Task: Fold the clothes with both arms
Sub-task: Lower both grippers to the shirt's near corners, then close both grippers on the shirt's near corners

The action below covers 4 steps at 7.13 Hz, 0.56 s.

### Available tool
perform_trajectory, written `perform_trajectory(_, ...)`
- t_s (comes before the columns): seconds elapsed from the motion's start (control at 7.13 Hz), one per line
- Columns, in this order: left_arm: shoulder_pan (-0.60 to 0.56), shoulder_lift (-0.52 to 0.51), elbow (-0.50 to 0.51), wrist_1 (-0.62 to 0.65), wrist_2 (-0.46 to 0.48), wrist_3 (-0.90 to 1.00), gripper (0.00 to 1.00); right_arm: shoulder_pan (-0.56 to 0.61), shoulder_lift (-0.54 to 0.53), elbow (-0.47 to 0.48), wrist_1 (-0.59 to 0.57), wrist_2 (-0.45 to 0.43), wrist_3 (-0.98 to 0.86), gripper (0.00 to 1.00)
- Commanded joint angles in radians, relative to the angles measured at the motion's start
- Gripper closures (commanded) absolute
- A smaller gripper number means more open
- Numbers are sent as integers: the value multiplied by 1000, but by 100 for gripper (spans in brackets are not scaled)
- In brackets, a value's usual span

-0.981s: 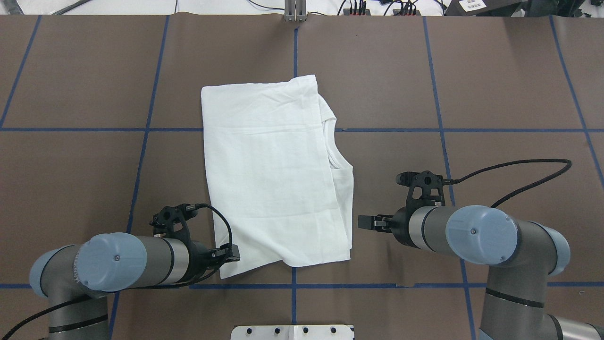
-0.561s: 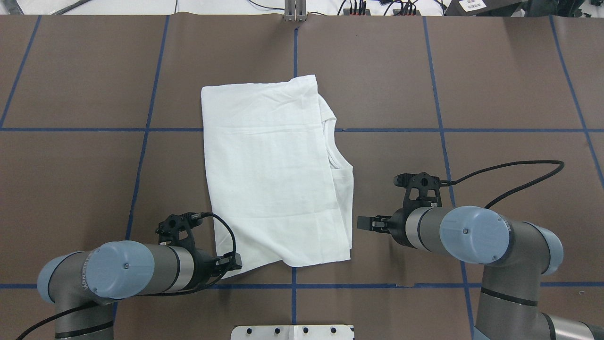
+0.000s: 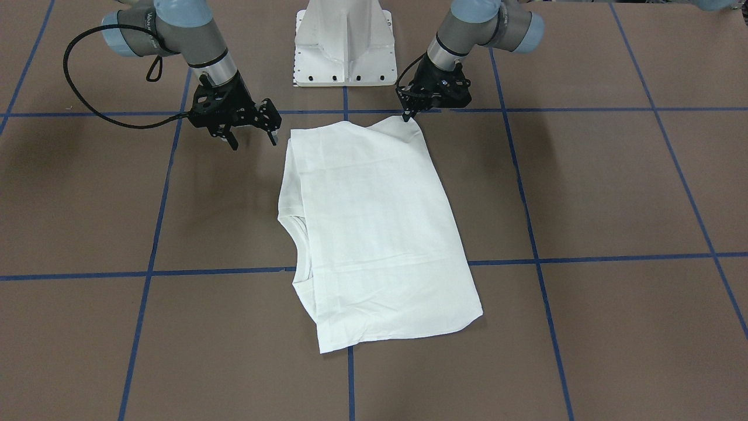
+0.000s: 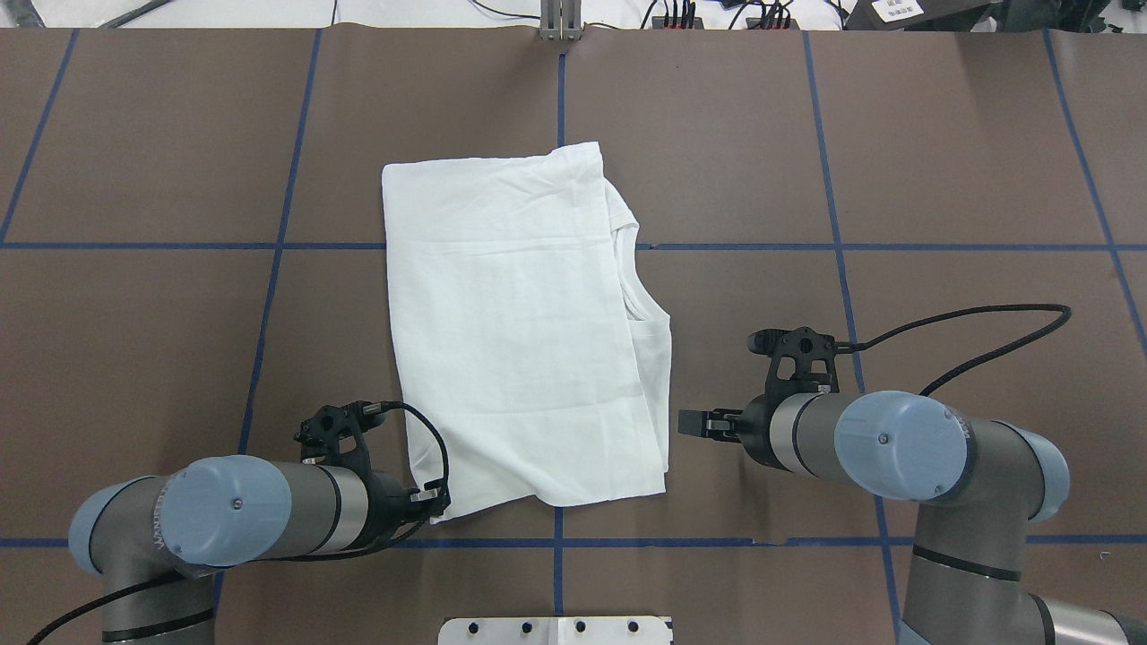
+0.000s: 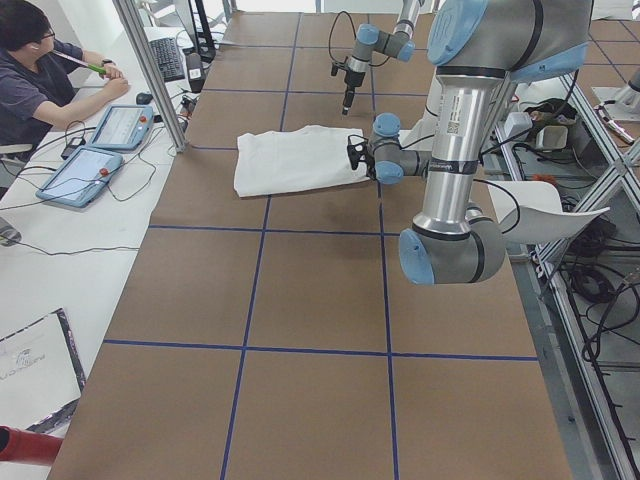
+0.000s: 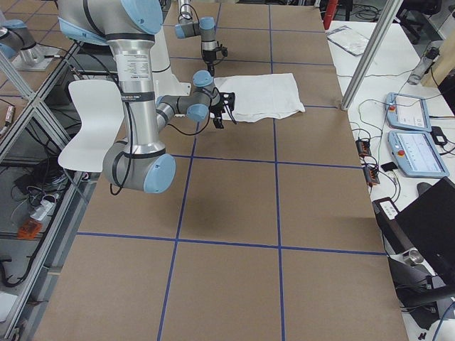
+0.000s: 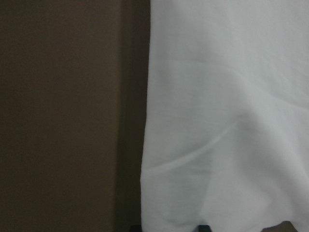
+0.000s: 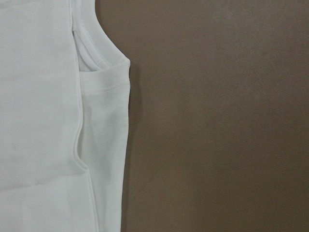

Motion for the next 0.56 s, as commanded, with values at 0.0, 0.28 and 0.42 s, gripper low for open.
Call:
perform_trajectory(0.0,-4,-2,-4,-1,0,0,100,-2,8,8,-56,10,163,4)
perform_trajectory(0.28,-4,-2,-8,-1,0,-2,100,-38,136,4,-299,8,450,11)
perform_trajectory(0.42,-2,-2,-11,-1,0,-2,100,-65,201,-4,-367,-1,557,11)
